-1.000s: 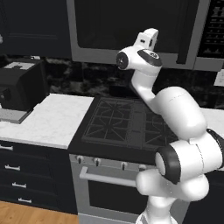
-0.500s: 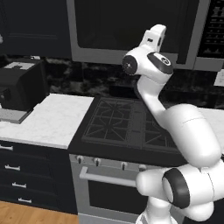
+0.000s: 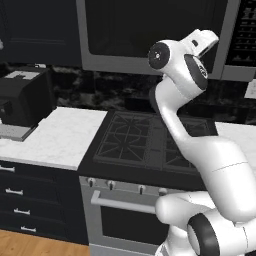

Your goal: Pick the bell pepper from the sink and place it in the bowl. Then pick the bowl and place it in the microwave. Then close the microwave door and press the start button.

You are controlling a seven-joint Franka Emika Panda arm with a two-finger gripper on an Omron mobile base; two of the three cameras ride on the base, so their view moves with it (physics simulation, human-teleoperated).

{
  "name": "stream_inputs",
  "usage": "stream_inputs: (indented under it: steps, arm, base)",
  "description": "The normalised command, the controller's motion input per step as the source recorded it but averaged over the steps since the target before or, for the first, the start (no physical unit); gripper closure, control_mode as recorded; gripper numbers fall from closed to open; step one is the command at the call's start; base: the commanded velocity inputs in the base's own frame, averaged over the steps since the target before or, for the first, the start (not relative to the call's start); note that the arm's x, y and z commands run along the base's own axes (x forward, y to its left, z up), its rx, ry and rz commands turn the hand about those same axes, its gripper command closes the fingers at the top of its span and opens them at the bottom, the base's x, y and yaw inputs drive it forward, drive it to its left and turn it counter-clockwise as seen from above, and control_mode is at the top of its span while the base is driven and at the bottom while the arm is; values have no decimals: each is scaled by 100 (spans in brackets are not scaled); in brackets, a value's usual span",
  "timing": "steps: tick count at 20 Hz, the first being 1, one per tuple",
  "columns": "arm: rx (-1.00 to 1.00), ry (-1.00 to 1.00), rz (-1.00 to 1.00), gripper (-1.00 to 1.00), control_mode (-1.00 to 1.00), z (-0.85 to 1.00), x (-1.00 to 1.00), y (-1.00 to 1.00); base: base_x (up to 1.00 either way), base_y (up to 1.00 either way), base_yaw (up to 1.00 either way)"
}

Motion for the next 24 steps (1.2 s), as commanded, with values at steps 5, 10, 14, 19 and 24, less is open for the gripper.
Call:
stream_inputs:
  steps: [5, 10, 14, 19, 24]
  arm:
    - [23, -31, 0, 100, -100, 1, -31, 0]
    - [36, -10, 0, 100, -100, -1, -31, -22]
    - [27, -20, 6, 100, -100, -2, -74, -37]
    - [11, -41, 10, 100, -100, -20, -85, -36]
    - [5, -30, 15, 100, -100, -18, -23, -29]
  base:
    - [0, 0, 0]
    - [0, 0, 0]
    - [0, 0, 0]
    - [0, 0, 0]
    - [0, 0, 0]
